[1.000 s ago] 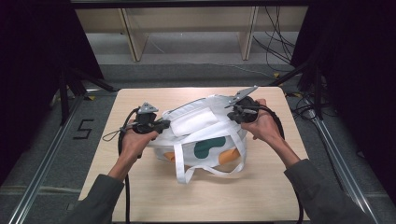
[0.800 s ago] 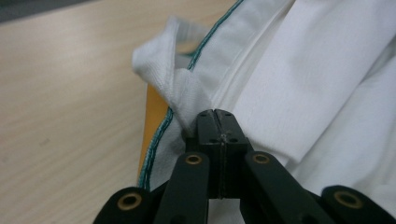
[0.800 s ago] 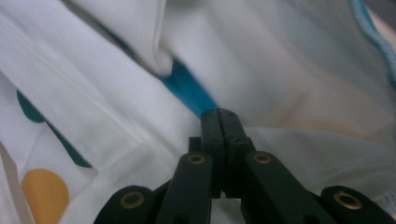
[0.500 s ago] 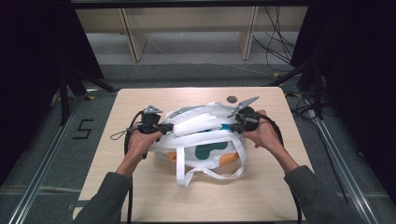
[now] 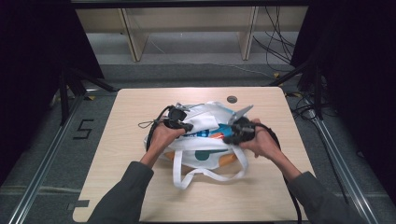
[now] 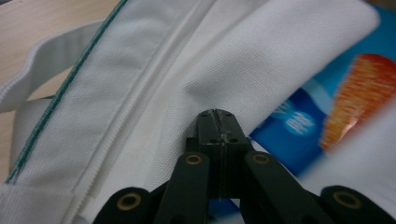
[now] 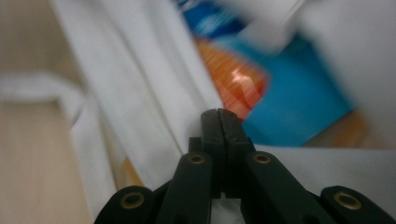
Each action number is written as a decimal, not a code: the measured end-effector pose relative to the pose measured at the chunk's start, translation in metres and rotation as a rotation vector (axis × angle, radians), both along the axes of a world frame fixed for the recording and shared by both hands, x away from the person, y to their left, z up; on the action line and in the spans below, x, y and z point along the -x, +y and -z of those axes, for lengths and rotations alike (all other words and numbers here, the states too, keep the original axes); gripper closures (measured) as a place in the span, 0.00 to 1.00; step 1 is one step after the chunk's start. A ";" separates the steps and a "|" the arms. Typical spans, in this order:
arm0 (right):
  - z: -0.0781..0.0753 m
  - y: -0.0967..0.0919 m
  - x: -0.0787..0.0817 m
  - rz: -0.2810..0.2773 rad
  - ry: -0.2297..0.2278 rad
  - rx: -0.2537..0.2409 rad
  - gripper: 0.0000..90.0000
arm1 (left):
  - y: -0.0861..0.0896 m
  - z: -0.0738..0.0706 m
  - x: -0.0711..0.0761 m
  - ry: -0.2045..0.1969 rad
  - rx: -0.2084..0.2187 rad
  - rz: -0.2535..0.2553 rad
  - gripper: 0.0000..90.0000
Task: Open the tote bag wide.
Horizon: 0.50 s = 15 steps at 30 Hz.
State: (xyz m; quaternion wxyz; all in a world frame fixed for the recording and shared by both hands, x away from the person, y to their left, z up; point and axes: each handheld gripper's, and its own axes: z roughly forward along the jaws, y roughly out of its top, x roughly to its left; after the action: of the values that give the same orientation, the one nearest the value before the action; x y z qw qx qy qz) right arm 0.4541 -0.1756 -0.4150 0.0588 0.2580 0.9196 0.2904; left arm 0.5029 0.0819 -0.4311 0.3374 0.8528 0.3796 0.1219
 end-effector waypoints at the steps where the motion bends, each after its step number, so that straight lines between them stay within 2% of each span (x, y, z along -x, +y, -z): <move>1: 0.008 0.002 0.011 -0.026 0.027 0.036 1.00 | -0.001 0.002 -0.009 0.000 -0.007 -0.037 1.00; 2: 0.018 0.004 0.022 -0.055 0.037 0.073 1.00 | -0.001 0.005 -0.017 0.003 0.003 -0.083 1.00; 3: 0.027 0.005 0.030 -0.076 0.032 0.096 1.00 | -0.002 0.006 -0.025 0.035 0.022 -0.105 1.00; 4: 0.032 0.005 0.037 -0.046 0.046 0.093 1.00 | -0.004 0.005 -0.029 0.038 0.023 -0.115 1.00; 5: 0.033 0.003 0.034 -0.080 0.013 0.079 1.00 | -0.007 0.003 -0.029 0.021 -0.013 -0.105 1.00; 6: 0.030 0.003 0.035 -0.062 0.045 0.067 1.00 | -0.009 0.000 -0.028 0.006 -0.039 -0.100 1.00; 7: 0.030 0.003 0.035 -0.062 0.045 0.067 1.00 | -0.009 0.000 -0.028 0.006 -0.039 -0.100 0.99; 8: 0.017 0.002 0.030 -0.030 0.046 0.034 1.00 | -0.011 -0.004 -0.022 -0.020 -0.039 -0.102 0.99; 9: 0.011 0.001 0.025 -0.049 -0.003 -0.015 1.00 | -0.011 -0.011 -0.012 -0.043 -0.018 -0.055 0.99; 10: 0.004 0.001 0.022 -0.048 -0.015 -0.050 1.00 | -0.011 -0.016 -0.003 -0.057 0.017 -0.041 0.99; 11: -0.006 0.003 0.015 -0.039 -0.050 -0.083 1.00 | -0.010 -0.020 0.002 -0.063 0.020 -0.014 0.99; 13: -0.017 0.009 0.005 -0.012 -0.099 -0.091 1.00 | -0.008 -0.021 0.011 -0.054 0.033 0.010 0.99; 14: -0.023 0.016 -0.004 -0.003 -0.124 -0.080 1.00 | -0.008 -0.021 0.014 -0.045 0.024 0.024 0.99; 15: -0.023 0.016 -0.004 -0.003 -0.124 -0.080 1.00 | -0.008 -0.021 0.014 -0.045 0.024 0.024 0.99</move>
State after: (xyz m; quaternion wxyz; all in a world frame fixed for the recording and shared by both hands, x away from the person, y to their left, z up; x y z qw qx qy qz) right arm 0.4584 -0.1598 -0.3918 0.1049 0.2403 0.9022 0.3424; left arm 0.4889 0.0742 -0.4105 0.3576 0.8501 0.3632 0.1322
